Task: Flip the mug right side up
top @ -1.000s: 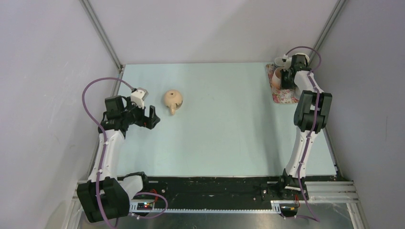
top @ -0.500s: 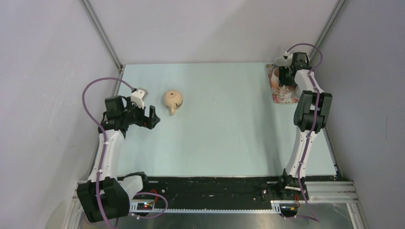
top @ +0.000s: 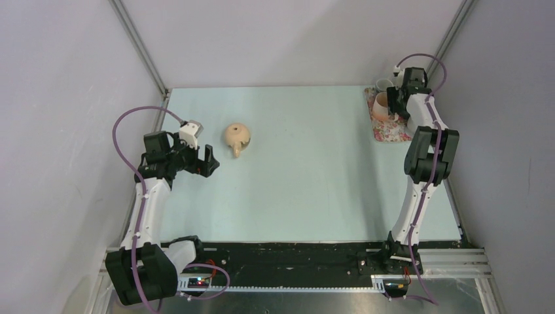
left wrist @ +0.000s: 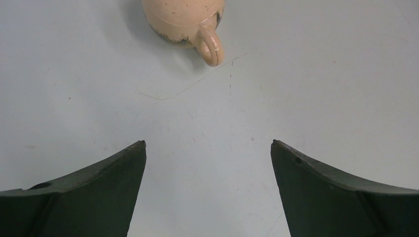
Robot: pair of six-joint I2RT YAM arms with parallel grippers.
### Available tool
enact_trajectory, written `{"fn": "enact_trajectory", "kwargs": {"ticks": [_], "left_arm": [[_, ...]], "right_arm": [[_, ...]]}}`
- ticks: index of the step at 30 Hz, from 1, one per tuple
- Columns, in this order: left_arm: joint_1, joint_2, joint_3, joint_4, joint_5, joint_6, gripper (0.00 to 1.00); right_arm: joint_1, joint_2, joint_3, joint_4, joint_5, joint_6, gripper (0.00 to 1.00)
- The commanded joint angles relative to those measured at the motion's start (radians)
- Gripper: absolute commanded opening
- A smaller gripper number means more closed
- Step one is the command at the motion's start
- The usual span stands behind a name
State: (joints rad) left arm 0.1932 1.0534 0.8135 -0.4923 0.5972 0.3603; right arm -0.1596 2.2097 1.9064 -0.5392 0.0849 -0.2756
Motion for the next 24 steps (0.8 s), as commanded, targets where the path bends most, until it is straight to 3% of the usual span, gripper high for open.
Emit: {"fn": "enact_trajectory", "kwargs": {"ticks": [1, 5, 10, 13, 15, 18, 24], "left_arm": [[0.009, -0.014, -0.001, 0.012, 0.014, 0.019, 0.98], [0.009, -0.017, 0.000, 0.012, 0.012, 0.020, 0.98], [0.010, -0.021, -0.001, 0.012, 0.013, 0.020, 0.98], [0.010, -0.019, 0.000, 0.012, 0.013, 0.018, 0.98], [0.009, -0.020, 0.000, 0.013, 0.011, 0.017, 0.98], [0.009, -0.026, 0.000, 0.011, 0.007, 0.017, 0.98], [0.009, -0.039, -0.002, 0.009, 0.002, 0.010, 0.98]], "right_arm": [[-0.007, -0.106, -0.006, 0.043, -0.029, -0.021, 0.62], [0.002, -0.168, 0.006, 0.000, -0.112, -0.002, 0.62], [0.031, -0.370, 0.045, -0.079, -0.213, 0.031, 0.67], [0.086, -0.554, 0.026, -0.092, -0.294, 0.023, 0.89], [0.136, -0.669, -0.020, -0.080, -0.324, -0.001, 0.98], [0.212, -0.817, -0.166, -0.023, -0.414, -0.002, 0.99], [0.241, -1.056, -0.494, 0.089, -0.626, 0.043, 0.99]]}}
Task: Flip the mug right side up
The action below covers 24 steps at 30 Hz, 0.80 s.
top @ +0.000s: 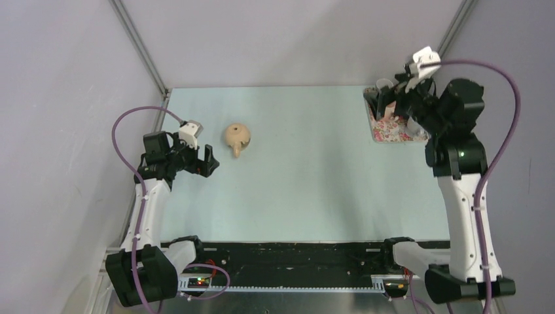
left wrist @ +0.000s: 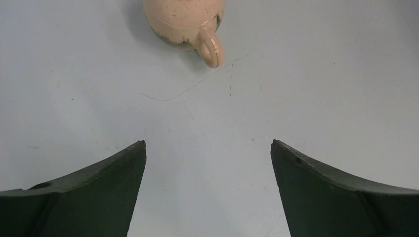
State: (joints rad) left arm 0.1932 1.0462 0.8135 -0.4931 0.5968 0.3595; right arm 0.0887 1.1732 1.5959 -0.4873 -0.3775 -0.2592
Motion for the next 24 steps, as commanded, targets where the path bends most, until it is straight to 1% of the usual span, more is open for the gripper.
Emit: {"fn": "enact_trajectory", "kwargs": {"ticks": [1, 3, 7, 11, 14, 17, 24], "left_arm": [[0.008, -0.032, -0.003, 0.010, -0.003, 0.011, 0.98], [0.008, -0.027, -0.001, 0.010, -0.016, 0.003, 0.98], [0.009, 0.009, 0.014, 0.009, -0.026, -0.020, 0.98], [0.009, 0.031, 0.020, 0.008, -0.034, -0.025, 0.98], [0.009, 0.042, 0.025, 0.008, -0.022, -0.038, 0.98], [0.006, 0.056, 0.025, 0.008, -0.015, -0.044, 0.98], [-0.004, 0.102, 0.114, 0.008, -0.145, -0.071, 0.98]], "right_arm": [[-0.008, -0.039, -0.232, 0.038, -0.179, 0.016, 1.00], [-0.008, -0.049, -0.285, 0.029, -0.204, -0.001, 0.99], [-0.012, -0.018, -0.347, 0.029, -0.198, 0.006, 0.99], [-0.013, 0.021, -0.412, 0.064, -0.198, 0.013, 1.00], [-0.022, 0.051, -0.461, 0.128, -0.246, 0.044, 0.99], [-0.001, 0.091, -0.476, 0.165, -0.214, 0.056, 0.99], [0.011, 0.185, -0.499, 0.210, -0.207, 0.114, 0.99]]}}
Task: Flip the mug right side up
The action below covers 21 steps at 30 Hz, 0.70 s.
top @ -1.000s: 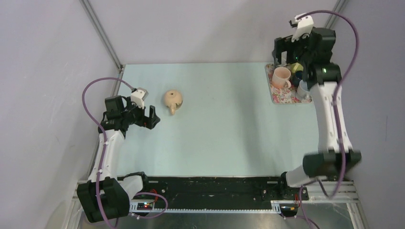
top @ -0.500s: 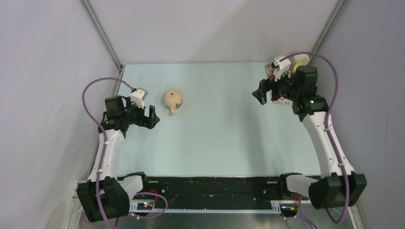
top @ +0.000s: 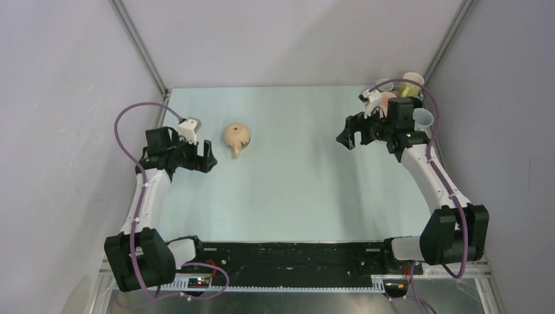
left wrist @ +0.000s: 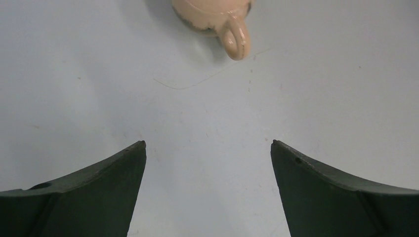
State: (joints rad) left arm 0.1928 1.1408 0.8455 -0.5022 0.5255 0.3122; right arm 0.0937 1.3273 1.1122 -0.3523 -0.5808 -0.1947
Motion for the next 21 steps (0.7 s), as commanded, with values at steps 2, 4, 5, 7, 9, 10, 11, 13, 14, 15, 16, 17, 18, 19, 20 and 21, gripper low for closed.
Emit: {"fn": "enact_trajectory", "kwargs": {"ticks": [2, 4, 5, 7, 9, 10, 11, 13, 14, 15, 16, 17, 18, 19, 20, 21], "left_arm": [[-0.021, 0.020, 0.105, 0.015, -0.105, -0.025, 0.98], [-0.054, 0.031, 0.126, 0.014, -0.140, -0.026, 0.98], [-0.069, 0.040, 0.139, 0.014, -0.155, -0.026, 0.98], [-0.116, 0.062, 0.161, 0.016, -0.214, -0.030, 0.98], [-0.161, 0.097, 0.188, 0.015, -0.235, -0.051, 0.98], [-0.178, 0.126, 0.197, 0.016, -0.237, -0.059, 0.98], [-0.197, 0.143, 0.221, 0.017, -0.241, -0.081, 0.98], [-0.231, 0.198, 0.259, 0.016, -0.257, -0.118, 0.98], [-0.250, 0.238, 0.272, 0.016, -0.263, -0.130, 0.98], [-0.257, 0.255, 0.296, 0.016, -0.277, -0.150, 0.98], [-0.274, 0.291, 0.317, 0.016, -0.286, -0.165, 0.98], [-0.282, 0.308, 0.326, 0.017, -0.305, -0.172, 0.98], [-0.297, 0.339, 0.343, 0.017, -0.314, -0.184, 0.98], [-0.307, 0.353, 0.349, 0.017, -0.334, -0.191, 0.98], [-0.323, 0.379, 0.361, 0.017, -0.350, -0.204, 0.98], [-0.331, 0.391, 0.365, 0.018, -0.357, -0.209, 0.98]], "right_arm": [[0.006, 0.051, -0.018, 0.084, -0.003, 0.055, 0.99], [0.006, 0.067, -0.019, 0.086, 0.000, 0.050, 0.99], [0.006, 0.075, -0.020, 0.085, 0.003, 0.048, 0.99], [0.005, 0.082, -0.020, 0.085, 0.011, 0.044, 1.00], [0.004, 0.088, -0.021, 0.087, 0.020, 0.042, 0.99], [0.004, 0.089, -0.021, 0.088, 0.021, 0.042, 0.99], [0.005, 0.091, -0.020, 0.089, 0.020, 0.043, 0.99], [0.003, 0.090, -0.020, 0.088, 0.015, 0.044, 0.99], [0.003, 0.089, -0.020, 0.088, 0.009, 0.043, 0.99], [0.001, 0.087, -0.022, 0.088, 0.006, 0.043, 0.99], [-0.002, 0.084, -0.023, 0.090, 0.001, 0.043, 0.99], [-0.005, 0.082, -0.027, 0.092, -0.002, 0.046, 0.99], [-0.007, 0.080, -0.031, 0.096, -0.008, 0.047, 0.99], [-0.012, 0.080, -0.035, 0.098, -0.013, 0.051, 0.99], [-0.014, 0.078, -0.036, 0.101, -0.021, 0.053, 0.99], [-0.016, 0.078, -0.039, 0.103, -0.025, 0.056, 0.99]]}}
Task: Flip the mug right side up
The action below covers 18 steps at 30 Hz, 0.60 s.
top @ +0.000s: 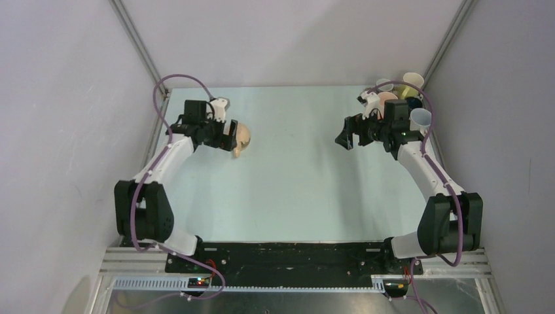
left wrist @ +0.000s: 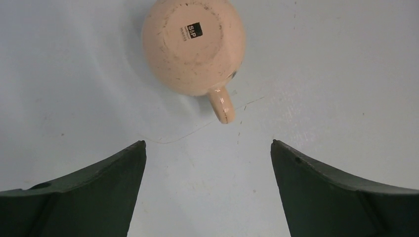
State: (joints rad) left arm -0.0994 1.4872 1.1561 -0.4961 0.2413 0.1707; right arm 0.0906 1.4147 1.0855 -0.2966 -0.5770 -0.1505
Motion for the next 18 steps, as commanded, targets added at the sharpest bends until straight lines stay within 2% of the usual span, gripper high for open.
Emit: {"fn": "enact_trajectory", "kwargs": {"ticks": [1, 8, 14, 18], "left_arm": [[-0.056, 0.065, 0.060, 0.012, -0.093, -0.077, 0.98], [-0.113, 0.146, 0.074, 0.014, -0.167, -0.103, 1.00], [-0.114, 0.199, 0.098, 0.020, -0.173, -0.115, 0.94], [-0.114, 0.233, 0.116, 0.031, -0.166, -0.115, 0.87]], "right_arm": [[-0.013, -0.011, -0.013, 0.051, -0.036, 0.013, 0.99], [-0.020, -0.026, -0.017, 0.053, -0.058, 0.018, 0.98], [-0.036, -0.039, -0.023, 0.059, -0.077, 0.029, 0.97], [-0.049, -0.036, -0.028, 0.064, -0.088, 0.039, 0.97]]}}
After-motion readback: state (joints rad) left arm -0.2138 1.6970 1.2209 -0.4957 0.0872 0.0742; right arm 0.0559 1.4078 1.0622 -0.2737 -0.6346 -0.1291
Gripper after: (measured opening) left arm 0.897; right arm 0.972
